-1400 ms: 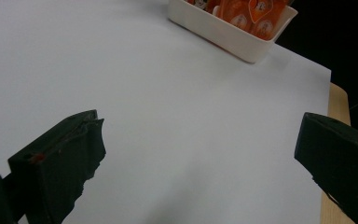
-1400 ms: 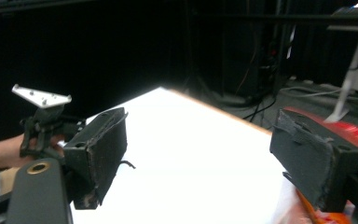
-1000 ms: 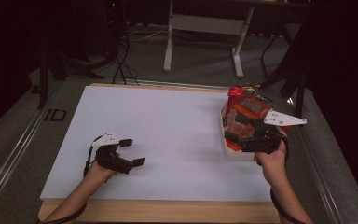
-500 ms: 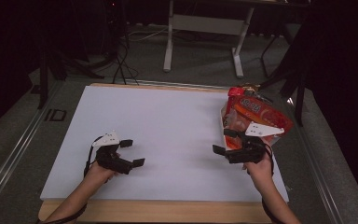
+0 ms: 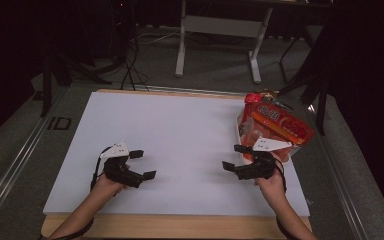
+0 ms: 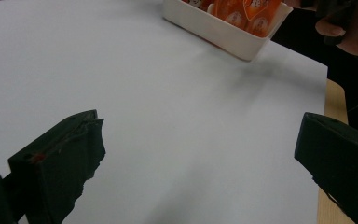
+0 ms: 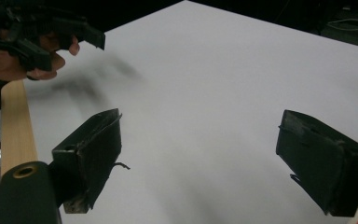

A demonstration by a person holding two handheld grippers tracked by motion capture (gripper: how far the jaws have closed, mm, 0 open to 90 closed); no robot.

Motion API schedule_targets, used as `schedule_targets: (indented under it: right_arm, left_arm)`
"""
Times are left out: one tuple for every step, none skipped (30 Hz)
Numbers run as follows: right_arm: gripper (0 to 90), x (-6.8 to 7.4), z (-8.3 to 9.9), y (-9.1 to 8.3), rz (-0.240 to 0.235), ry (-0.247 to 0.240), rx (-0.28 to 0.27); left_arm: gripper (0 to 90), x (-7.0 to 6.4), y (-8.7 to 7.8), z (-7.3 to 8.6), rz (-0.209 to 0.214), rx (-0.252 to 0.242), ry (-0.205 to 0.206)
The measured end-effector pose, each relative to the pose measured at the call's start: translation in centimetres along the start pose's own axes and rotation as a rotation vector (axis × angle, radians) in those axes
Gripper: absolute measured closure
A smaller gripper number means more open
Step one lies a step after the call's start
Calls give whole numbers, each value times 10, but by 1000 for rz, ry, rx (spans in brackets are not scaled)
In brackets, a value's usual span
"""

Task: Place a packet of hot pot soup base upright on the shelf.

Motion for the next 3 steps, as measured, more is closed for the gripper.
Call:
schedule_targets:
  right_arm:
    - [140,0,0,0,0,-3,3]
    - [139,1,1,1,0,-3,2]
    - [139,1,1,1,-2,-2,5]
  left_arm:
    - [8,0,0,0,1,-2,1]
    - [8,0,0,0,1,-4,0]
    - [8,0,0,0,0,-4,0]
Point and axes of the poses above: each handheld gripper's, and its own axes: y roughly forward along the jaws, z roughly out of its underside, x roughly to its left, the point moved 1 cm from there along y, roughly forward along the jaws, and after that the axes turned 11 degrees about z, right-handed, at the moved point
